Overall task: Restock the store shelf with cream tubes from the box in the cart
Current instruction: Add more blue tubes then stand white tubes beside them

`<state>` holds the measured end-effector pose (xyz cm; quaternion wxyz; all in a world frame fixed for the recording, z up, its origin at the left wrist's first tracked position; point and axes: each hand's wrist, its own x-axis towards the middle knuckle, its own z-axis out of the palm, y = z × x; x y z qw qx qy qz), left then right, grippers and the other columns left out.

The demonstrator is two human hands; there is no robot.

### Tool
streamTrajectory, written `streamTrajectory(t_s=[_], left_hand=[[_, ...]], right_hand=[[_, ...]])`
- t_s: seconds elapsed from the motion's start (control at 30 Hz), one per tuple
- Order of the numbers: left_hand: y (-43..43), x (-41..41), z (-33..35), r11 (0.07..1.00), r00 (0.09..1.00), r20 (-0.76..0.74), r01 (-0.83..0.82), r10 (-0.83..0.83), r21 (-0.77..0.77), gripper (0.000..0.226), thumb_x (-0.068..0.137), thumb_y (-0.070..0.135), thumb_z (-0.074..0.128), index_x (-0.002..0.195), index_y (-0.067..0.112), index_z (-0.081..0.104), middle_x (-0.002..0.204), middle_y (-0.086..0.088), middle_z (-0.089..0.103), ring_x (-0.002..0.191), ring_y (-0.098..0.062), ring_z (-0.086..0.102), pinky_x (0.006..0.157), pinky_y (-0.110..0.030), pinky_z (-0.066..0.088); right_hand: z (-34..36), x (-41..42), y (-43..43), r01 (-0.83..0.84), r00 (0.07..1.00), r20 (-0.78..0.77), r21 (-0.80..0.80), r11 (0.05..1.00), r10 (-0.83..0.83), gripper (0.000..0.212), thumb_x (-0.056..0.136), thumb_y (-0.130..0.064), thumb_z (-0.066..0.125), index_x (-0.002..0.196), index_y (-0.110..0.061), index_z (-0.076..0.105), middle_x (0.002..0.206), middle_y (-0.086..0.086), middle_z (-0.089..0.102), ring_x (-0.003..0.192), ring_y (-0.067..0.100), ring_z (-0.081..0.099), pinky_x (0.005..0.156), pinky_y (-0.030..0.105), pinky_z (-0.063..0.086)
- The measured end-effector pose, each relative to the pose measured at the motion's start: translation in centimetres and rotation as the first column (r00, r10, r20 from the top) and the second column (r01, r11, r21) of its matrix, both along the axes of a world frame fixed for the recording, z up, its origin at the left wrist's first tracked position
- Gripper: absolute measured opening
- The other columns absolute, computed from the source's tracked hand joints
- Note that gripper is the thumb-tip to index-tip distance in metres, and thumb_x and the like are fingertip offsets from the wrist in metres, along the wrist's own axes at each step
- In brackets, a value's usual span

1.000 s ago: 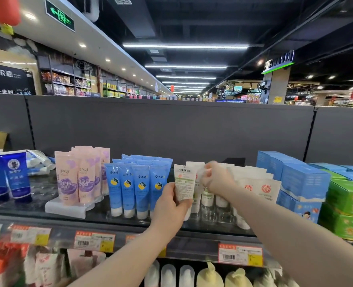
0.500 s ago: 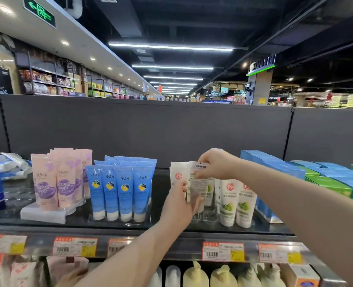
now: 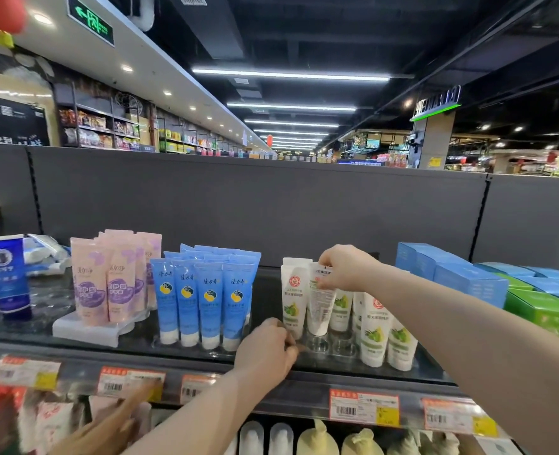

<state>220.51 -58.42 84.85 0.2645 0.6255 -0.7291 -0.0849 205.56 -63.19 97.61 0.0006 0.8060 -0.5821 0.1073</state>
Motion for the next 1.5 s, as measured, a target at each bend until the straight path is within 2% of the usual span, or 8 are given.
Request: streamTrajectory(t_s=[0.37,0.73,0.9,1.0,1.07,1.23,1.37,1.5], left_hand=[[-0.5,0.1,-0.1,1.0,1.0,-0.014,-0.016,0.016,0.012,0.02,0.088,0.039,0.059,0.079,0.021,0.057,0.116,0.007,0.055,0.095,-0.011,0.058,0.086,-0.031,0.051],[-0.7,0.1,0.1,1.0,1.0,-0.02,0.001,-0.001,0.013,0.026,0.088,0.041,0.059,0.094,0.017,0.066,0.118,0.008,0.053,0.094,-0.009,0.053,0.085,-0.026,0.048],[-0.6,0.4,0.4,0.999,0.998,-0.05,0.034,-0.034,0.017,0.024,0.087,0.039,0.061,0.1,0.02,0.066,0.12,0.008,0.052,0.1,-0.01,0.054,0.091,-0.028,0.048],[-0.7,0.7,0.5,0.998,0.998,-0.04,0.058,-0.058,0.012,0.023,0.087,0.038,0.061,0.102,0.021,0.066,0.121,0.008,0.051,0.105,-0.011,0.052,0.092,-0.027,0.046],[-0.7,0.9,0.5,0.998,0.997,-0.028,0.066,-0.065,0.015,0.02,0.087,0.037,0.061,0.096,0.02,0.067,0.121,0.007,0.051,0.103,-0.011,0.052,0.092,-0.027,0.046],[-1.0,0.9,0.5,0.998,0.998,-0.018,0.068,-0.068,0.011,0.02,0.087,0.036,0.062,0.088,0.018,0.067,0.118,0.007,0.052,0.094,-0.006,0.051,0.088,-0.024,0.047],[-1.1,1.0,0.4,0.998,0.997,-0.031,0.07,-0.07,0.002,0.019,0.086,0.037,0.063,0.09,0.019,0.066,0.116,0.008,0.052,0.092,-0.005,0.05,0.084,-0.021,0.044],[-1.1,1.1,0.4,0.996,0.996,0.004,0.084,-0.084,-0.022,0.022,0.087,0.036,0.061,0.097,0.017,0.067,0.115,0.007,0.051,0.091,-0.006,0.05,0.084,-0.019,0.044]], right_hand=[[0.8,0.0,-0.5,-0.013,0.998,-0.055,-0.015,1.0,0.013,0.022,0.081,-0.029,0.063,0.098,-0.023,0.05,0.101,-0.004,0.056,0.09,0.018,0.057,0.074,0.032,0.05],[1.2,0.1,-0.5,-0.014,0.993,-0.118,-0.034,0.999,0.01,0.034,0.083,-0.021,0.059,0.115,-0.024,0.047,0.102,-0.002,0.058,0.071,0.017,0.061,0.069,0.034,0.053],[2.0,-0.2,-0.6,-0.072,0.986,-0.146,0.084,0.994,0.083,0.036,0.084,-0.025,0.064,0.119,-0.026,0.056,0.123,-0.002,0.055,0.097,0.018,0.063,0.079,0.029,0.05],[3.3,-0.8,-0.3,-0.067,0.962,-0.239,0.268,0.961,0.134,0.064,0.083,-0.017,0.067,0.141,-0.023,0.04,0.139,-0.002,0.045,0.126,0.019,0.047,0.1,0.031,0.041],[3.6,-1.0,-0.5,-0.055,0.939,-0.308,0.302,0.952,0.152,0.07,0.084,-0.01,0.064,0.146,-0.022,0.033,0.14,-0.002,0.046,0.127,0.018,0.045,0.099,0.03,0.041],[3.0,-1.3,-1.5,-0.135,0.956,-0.232,0.19,0.973,0.178,0.047,0.084,-0.031,0.067,0.129,-0.021,0.055,0.087,-0.017,0.053,0.093,0.012,0.057,0.08,0.025,0.045],[3.0,-1.6,-2.0,-0.119,0.959,-0.245,0.114,0.986,0.144,0.031,0.082,-0.048,0.066,0.1,-0.023,0.069,0.1,-0.008,0.062,0.091,0.013,0.06,0.072,0.025,0.048],[2.0,-1.3,-2.3,-0.073,0.963,-0.257,0.043,0.996,0.082,0.037,0.09,-0.045,0.055,0.063,-0.02,0.051,0.069,-0.006,0.053,0.062,0.011,0.048,0.055,0.024,0.037]])
